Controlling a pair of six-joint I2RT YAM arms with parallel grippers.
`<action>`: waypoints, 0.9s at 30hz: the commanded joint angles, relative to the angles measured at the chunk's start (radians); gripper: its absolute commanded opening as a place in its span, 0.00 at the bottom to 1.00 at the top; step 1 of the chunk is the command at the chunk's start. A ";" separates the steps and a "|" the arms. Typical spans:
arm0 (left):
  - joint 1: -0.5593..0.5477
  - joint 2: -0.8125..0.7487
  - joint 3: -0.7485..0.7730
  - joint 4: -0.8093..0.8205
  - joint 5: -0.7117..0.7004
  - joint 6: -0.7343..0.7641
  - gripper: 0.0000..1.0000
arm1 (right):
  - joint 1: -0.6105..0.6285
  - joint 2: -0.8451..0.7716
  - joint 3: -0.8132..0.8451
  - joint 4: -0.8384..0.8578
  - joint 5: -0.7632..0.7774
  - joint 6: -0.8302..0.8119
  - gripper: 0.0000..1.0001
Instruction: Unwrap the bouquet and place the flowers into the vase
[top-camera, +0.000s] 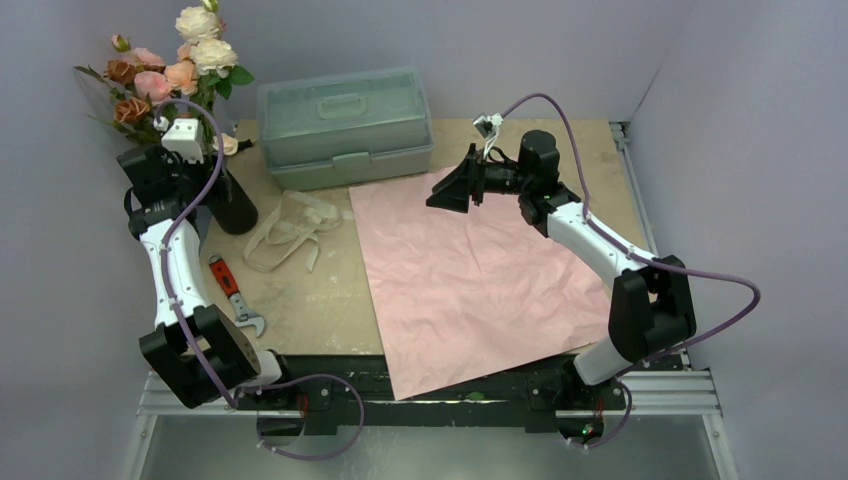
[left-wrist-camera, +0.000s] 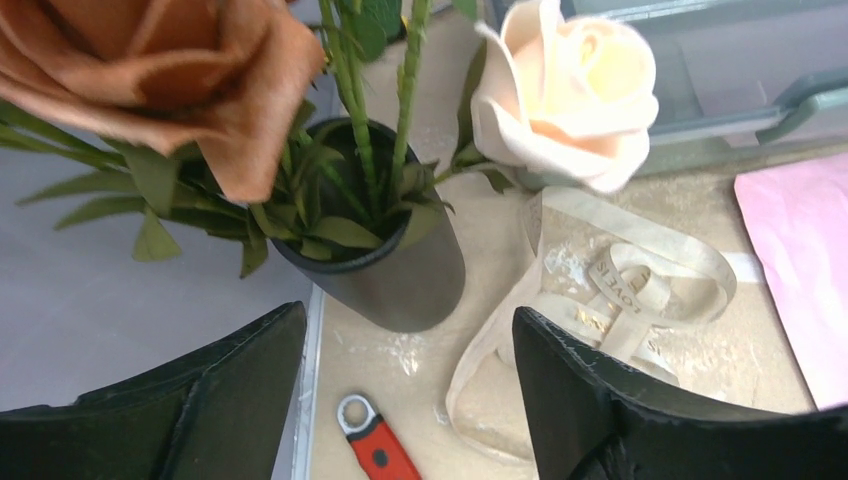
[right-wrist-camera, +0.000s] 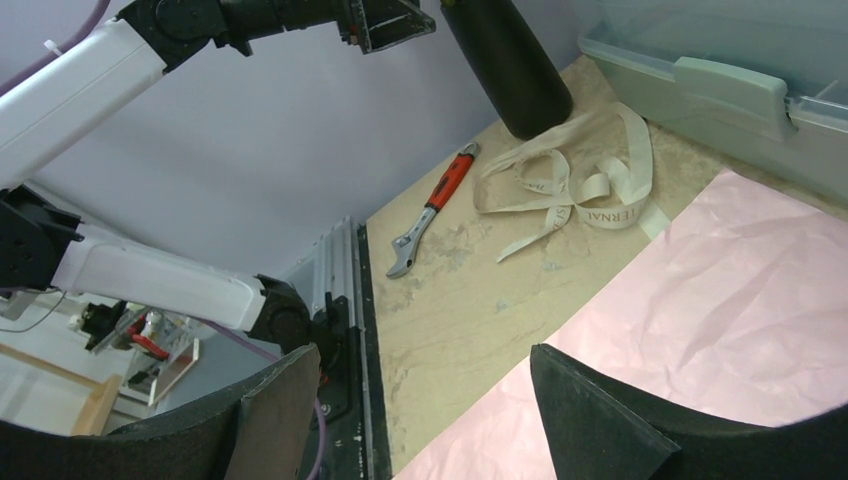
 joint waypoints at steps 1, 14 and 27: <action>0.012 -0.047 0.048 -0.093 0.020 0.036 0.77 | -0.007 -0.029 0.019 0.009 -0.014 -0.017 0.81; 0.006 -0.029 0.218 -0.484 0.211 0.000 1.00 | -0.006 -0.105 0.026 -0.143 0.081 -0.107 0.93; -0.303 -0.001 0.274 -0.762 0.206 0.154 1.00 | -0.047 -0.319 0.029 -0.560 0.346 -0.371 0.98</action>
